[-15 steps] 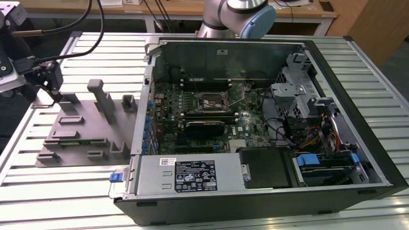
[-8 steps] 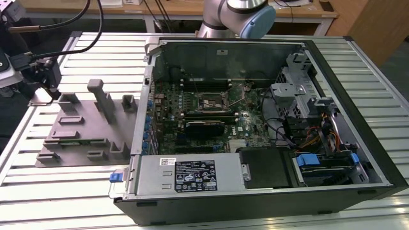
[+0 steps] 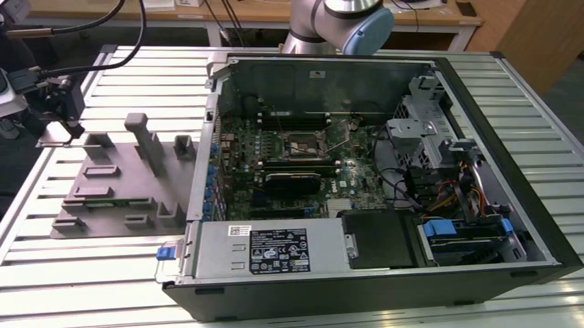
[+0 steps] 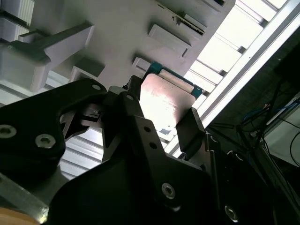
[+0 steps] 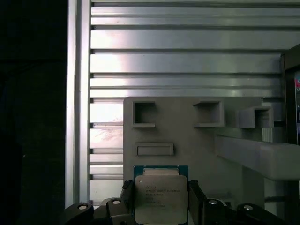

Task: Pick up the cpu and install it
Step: 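Pick up the cpu and move it towards the insertion slot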

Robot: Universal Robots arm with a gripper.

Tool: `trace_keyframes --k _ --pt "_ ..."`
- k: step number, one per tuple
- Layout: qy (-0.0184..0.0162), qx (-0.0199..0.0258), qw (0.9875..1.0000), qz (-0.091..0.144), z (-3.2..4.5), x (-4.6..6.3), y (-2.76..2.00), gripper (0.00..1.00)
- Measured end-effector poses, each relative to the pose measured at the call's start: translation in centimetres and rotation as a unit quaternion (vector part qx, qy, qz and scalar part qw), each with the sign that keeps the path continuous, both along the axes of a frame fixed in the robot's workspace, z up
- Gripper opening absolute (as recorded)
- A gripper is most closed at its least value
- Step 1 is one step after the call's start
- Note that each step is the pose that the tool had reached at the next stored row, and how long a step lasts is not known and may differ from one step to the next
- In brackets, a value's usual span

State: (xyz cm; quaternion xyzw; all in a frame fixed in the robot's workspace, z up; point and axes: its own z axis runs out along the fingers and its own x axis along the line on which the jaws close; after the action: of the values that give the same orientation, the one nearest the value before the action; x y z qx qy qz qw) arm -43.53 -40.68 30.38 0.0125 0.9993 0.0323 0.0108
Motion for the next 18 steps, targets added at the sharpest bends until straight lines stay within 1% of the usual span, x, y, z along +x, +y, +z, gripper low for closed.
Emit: trace_keyframes --k 10,18 --pt "0.0000 0.0000 1.0000 0.000 1.00 0.0 0.03 0.55" --pt "0.0000 0.0000 1.0000 0.000 2.03 0.0 0.06 0.55"
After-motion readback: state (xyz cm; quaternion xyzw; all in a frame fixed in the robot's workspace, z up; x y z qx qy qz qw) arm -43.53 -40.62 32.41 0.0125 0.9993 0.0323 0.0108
